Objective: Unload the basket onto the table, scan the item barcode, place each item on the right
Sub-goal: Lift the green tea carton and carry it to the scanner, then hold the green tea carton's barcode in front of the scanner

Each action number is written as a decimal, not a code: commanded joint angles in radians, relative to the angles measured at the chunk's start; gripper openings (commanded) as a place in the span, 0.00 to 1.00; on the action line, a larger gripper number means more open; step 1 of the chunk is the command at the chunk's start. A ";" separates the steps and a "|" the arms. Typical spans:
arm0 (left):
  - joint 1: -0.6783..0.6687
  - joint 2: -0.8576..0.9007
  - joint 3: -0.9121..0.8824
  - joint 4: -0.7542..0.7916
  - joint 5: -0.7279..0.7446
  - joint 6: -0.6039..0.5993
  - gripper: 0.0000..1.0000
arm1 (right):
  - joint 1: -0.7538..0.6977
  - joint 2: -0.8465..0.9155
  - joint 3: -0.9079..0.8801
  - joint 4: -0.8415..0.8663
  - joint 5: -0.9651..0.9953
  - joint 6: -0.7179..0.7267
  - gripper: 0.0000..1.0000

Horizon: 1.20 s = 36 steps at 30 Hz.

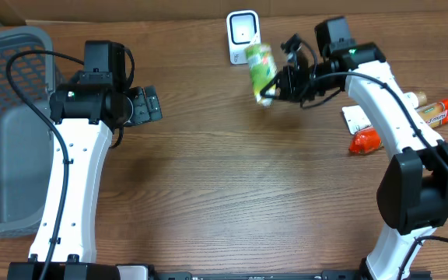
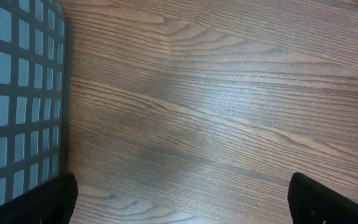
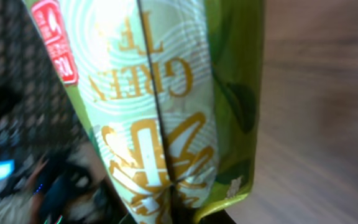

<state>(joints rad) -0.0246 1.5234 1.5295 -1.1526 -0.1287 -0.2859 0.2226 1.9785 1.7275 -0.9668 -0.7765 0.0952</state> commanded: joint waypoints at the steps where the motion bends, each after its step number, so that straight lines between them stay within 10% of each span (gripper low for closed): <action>1: -0.002 0.003 -0.005 0.002 -0.009 -0.006 0.99 | 0.019 -0.056 0.190 0.022 0.303 0.096 0.04; 12: -0.002 0.003 -0.005 0.002 -0.009 -0.006 1.00 | 0.232 0.031 0.289 0.286 1.291 -0.131 0.04; 27: -0.002 0.003 -0.005 0.002 -0.009 -0.006 1.00 | 0.255 0.345 0.289 0.679 1.580 -0.660 0.04; 36: -0.002 0.003 -0.005 0.002 -0.009 -0.006 1.00 | 0.253 0.381 0.289 0.734 1.512 -0.680 0.04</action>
<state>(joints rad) -0.0246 1.5234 1.5295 -1.1526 -0.1287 -0.2859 0.4782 2.3810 1.9926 -0.2573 0.7353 -0.5709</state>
